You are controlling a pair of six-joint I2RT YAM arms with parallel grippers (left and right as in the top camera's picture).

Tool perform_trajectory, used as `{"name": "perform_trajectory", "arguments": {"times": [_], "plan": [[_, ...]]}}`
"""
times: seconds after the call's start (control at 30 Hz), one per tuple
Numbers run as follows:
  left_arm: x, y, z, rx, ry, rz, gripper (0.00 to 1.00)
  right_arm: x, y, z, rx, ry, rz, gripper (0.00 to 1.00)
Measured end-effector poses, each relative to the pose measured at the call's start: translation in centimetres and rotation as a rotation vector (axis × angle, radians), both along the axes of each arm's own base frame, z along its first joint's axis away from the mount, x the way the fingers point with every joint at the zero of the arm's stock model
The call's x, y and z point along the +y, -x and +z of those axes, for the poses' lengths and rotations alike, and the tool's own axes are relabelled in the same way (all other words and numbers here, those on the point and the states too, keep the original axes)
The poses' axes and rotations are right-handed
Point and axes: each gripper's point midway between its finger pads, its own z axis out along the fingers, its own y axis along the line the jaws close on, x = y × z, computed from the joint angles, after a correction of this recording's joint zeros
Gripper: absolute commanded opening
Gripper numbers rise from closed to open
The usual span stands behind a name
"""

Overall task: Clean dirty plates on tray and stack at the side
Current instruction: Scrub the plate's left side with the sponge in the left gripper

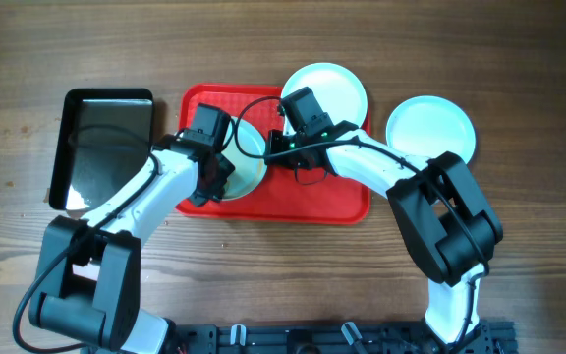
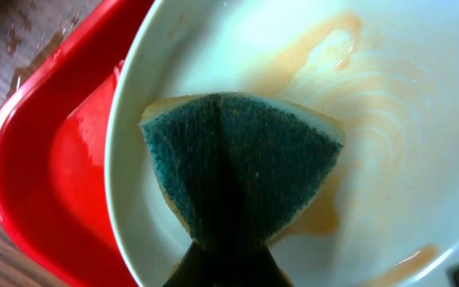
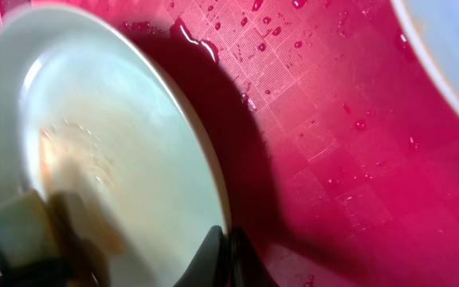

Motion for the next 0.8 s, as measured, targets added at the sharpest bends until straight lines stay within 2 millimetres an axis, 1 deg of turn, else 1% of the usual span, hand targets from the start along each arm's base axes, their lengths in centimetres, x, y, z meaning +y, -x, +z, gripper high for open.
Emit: {"name": "perform_trajectory", "arguments": {"times": [0.2,0.37,0.43,0.57,0.67,0.8], "plan": [[0.0,0.0,-0.1,-0.001,-0.004,-0.011,0.04,0.0,0.0,0.0,0.0,0.0,0.0,0.04],[-0.1,0.5,-1.0,0.034,-0.029,-0.109,0.04,0.0,0.0,0.0,0.0,-0.001,0.001,0.04],[-0.6,1.1,-1.5,0.053,-0.025,-0.163,0.04,0.1,0.0,0.0,-0.001,-0.004,0.005,0.04],[-1.3,1.5,-1.7,0.058,-0.027,-0.24,0.04,0.1,0.0,0.0,-0.003,-0.003,0.008,0.05],[-1.6,1.4,-1.8,0.049,-0.04,-0.311,0.04,0.1,0.0,0.0,-0.003,-0.003,0.008,0.04],[-1.1,1.0,-1.7,0.03,-0.093,-0.346,0.04,0.1,0.0,0.0,-0.002,-0.002,0.008,0.04]]}}
